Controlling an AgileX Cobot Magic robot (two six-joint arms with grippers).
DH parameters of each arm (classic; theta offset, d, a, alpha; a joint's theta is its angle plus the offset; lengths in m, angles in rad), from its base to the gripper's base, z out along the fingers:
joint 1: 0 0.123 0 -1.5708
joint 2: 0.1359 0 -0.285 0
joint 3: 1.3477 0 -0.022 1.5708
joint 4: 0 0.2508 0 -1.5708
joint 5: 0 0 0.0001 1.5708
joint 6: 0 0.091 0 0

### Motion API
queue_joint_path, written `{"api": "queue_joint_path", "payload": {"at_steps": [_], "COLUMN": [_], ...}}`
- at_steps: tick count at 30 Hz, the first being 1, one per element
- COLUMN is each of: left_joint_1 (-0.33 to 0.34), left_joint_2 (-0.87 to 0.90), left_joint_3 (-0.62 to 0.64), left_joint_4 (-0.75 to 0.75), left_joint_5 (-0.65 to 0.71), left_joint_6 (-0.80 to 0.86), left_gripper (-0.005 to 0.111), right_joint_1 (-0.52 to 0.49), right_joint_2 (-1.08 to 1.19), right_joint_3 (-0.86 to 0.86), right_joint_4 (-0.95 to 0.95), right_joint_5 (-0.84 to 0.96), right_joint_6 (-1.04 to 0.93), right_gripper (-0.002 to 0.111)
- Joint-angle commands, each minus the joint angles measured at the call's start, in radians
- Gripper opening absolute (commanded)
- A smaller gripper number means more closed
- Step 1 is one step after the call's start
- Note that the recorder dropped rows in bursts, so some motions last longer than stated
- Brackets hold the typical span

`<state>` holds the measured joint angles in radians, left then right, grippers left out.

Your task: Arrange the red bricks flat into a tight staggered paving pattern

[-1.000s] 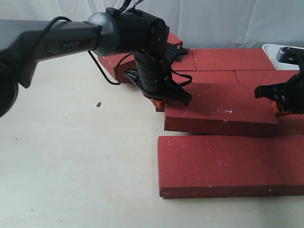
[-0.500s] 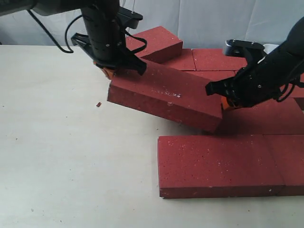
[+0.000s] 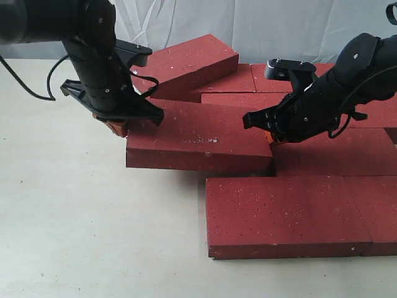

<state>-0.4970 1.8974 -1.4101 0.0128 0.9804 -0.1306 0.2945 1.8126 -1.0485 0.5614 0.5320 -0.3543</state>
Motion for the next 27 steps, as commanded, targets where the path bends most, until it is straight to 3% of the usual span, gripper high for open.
{"api": "queue_joint_path", "payload": {"at_steps": [1,12,21,27], "left_joint_1": [-0.02,-0.018,0.053,0.091], "left_joint_2": [-0.001,-0.001,-0.004,-0.099], "left_joint_3": [0.059,0.152,0.152,0.152], "left_joint_4": [-0.169,-0.134,-0.116,-0.104], "left_joint_5": [-0.155,-0.254,-0.146,-0.107], "left_joint_6": [0.003,0.003,0.023,0.063], "left_gripper": [0.0,0.0,0.0,0.0], "right_joint_1": [0.021,0.023,0.096,0.179], "right_joint_2": [0.001,0.047,0.046,0.046], "right_joint_3": [-0.015,-0.015,-0.036,-0.129], "right_joint_4": [0.069,0.058,0.151,0.186], "right_joint_5": [-0.004,0.057,0.05,0.064], "right_joint_6": [-0.009,-0.009,-0.048,-0.045], "right_gripper": [-0.001,-0.001,-0.001,-0.001]}}
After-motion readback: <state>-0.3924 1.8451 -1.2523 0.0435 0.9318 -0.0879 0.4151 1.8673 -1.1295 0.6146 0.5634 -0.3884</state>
